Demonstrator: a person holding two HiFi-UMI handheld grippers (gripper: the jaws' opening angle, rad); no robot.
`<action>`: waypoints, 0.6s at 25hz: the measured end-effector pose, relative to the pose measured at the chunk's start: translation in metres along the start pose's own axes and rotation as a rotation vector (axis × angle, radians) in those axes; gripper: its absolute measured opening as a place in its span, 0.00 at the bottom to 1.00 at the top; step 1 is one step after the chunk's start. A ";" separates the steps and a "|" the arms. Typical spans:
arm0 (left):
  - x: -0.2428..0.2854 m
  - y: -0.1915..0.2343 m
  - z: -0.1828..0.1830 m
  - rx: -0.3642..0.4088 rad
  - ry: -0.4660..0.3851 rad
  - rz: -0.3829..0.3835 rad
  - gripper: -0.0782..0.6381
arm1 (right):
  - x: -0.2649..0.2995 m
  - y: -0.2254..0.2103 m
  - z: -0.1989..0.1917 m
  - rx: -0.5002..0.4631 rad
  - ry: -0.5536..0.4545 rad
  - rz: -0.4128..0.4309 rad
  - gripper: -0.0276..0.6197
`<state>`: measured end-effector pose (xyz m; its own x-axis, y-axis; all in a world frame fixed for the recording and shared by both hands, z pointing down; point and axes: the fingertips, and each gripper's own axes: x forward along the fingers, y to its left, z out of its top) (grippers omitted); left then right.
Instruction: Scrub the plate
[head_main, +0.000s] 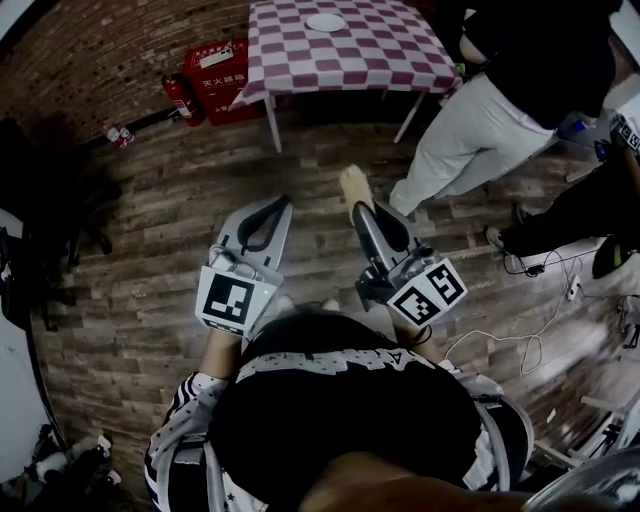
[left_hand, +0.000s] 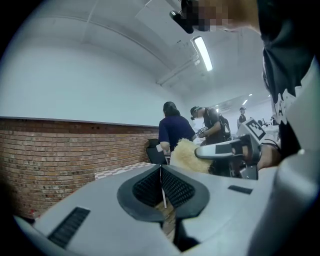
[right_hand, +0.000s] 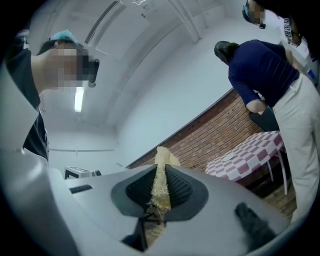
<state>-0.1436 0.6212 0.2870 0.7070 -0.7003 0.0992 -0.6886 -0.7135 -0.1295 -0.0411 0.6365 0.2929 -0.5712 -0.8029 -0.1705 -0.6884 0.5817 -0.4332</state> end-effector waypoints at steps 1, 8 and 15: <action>0.002 -0.003 0.001 0.003 0.000 0.006 0.13 | -0.002 -0.002 0.000 0.003 0.001 0.006 0.13; 0.007 -0.010 0.001 0.015 0.030 0.049 0.13 | -0.004 -0.017 0.002 0.019 0.017 0.039 0.13; 0.023 0.000 -0.009 -0.026 0.025 0.034 0.13 | -0.008 -0.031 -0.001 -0.003 0.019 -0.004 0.13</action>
<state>-0.1289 0.6054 0.2981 0.6792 -0.7241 0.1196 -0.7162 -0.6895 -0.1077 -0.0152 0.6250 0.3084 -0.5768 -0.8026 -0.1522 -0.6919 0.5790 -0.4313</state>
